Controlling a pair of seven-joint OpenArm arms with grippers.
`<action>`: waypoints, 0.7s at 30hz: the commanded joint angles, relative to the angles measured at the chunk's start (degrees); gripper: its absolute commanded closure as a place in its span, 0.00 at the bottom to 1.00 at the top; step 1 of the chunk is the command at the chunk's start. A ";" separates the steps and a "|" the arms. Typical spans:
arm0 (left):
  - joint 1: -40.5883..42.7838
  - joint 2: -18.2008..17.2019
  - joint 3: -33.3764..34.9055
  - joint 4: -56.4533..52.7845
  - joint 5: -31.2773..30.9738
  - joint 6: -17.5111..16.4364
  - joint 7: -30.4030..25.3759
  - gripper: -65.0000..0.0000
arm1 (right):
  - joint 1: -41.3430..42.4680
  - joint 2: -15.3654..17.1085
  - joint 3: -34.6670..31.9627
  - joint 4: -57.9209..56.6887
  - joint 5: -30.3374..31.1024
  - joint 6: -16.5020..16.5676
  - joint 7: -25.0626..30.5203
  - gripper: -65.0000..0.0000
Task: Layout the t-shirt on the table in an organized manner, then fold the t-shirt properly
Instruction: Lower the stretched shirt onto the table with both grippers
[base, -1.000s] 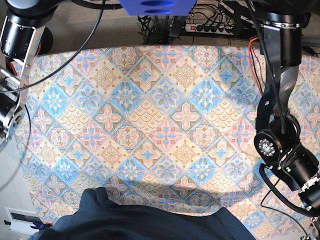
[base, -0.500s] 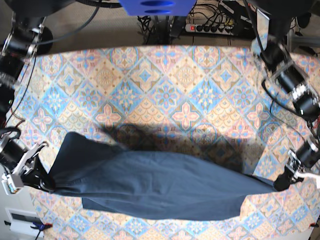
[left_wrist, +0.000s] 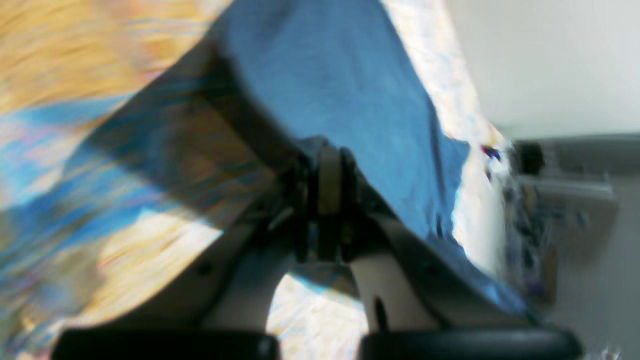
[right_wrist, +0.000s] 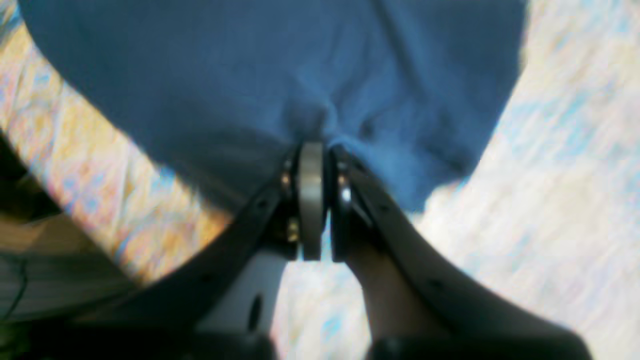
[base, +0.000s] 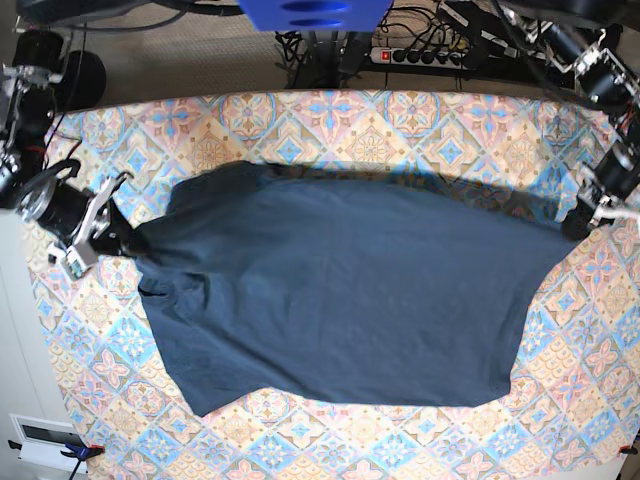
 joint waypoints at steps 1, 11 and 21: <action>0.87 -1.11 -0.99 0.96 -2.11 -0.11 -0.71 1.00 | -0.66 1.35 1.18 0.70 0.78 0.17 -0.01 0.99; 8.17 2.05 -5.92 0.96 -2.11 -0.11 -0.71 1.00 | -13.05 1.00 8.82 0.79 0.78 0.17 -7.48 0.99; 8.08 2.23 -5.74 1.05 -3.87 -0.11 -0.71 1.00 | -18.68 1.79 19.55 3.08 17.93 0.17 -12.89 0.99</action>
